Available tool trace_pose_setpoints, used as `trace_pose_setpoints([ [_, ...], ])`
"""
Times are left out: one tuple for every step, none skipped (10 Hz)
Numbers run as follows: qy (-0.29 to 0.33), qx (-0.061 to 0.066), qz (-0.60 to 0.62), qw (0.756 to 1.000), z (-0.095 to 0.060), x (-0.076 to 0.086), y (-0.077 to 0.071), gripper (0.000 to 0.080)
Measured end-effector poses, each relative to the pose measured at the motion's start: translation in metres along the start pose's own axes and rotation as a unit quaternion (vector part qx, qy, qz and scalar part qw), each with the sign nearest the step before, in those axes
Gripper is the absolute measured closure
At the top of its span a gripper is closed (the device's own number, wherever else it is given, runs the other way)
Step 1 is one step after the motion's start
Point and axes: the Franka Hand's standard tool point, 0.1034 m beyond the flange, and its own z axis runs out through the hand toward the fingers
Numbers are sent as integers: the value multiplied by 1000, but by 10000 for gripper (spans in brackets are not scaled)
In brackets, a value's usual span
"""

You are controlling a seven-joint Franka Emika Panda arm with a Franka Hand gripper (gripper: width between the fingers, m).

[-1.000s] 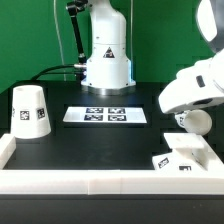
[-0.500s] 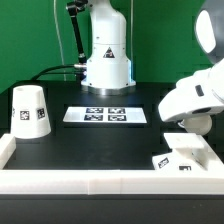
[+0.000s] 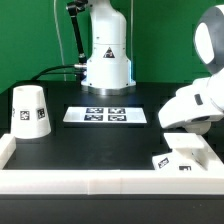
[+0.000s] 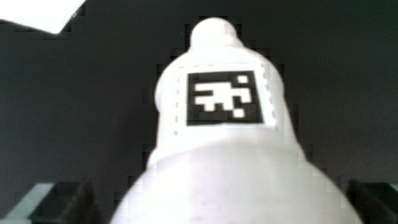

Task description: Assemble lamp

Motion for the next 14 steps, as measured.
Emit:
trace_pose_setpoints([
  [0,1,1,1000,0,0,1,127],
  [0,3,3,1000,-1,0,4,127],
  [0,4,4,1000,-1,0,5,225],
  [1,5,4,1000,-1,0,6,225],
  [1,6,4,1000,-1,0,7,225],
  [1,7,4,1000,-1,0,8,225],
  [3,9,-11,1000,-1,0,11,225],
  [2,16,-32,999,-8,-6,20,225],
  [-2,25,-37,999,-22,-19,31,225],
  [-7,32,-41,999,-36,-30,39,223],
  [-12,40,-45,998,-50,-41,49,223],
  [-14,47,-39,998,-63,-47,58,223],
  [-11,51,-35,998,-74,-52,65,223],
  [-4,52,-33,998,-80,-54,67,223],
])
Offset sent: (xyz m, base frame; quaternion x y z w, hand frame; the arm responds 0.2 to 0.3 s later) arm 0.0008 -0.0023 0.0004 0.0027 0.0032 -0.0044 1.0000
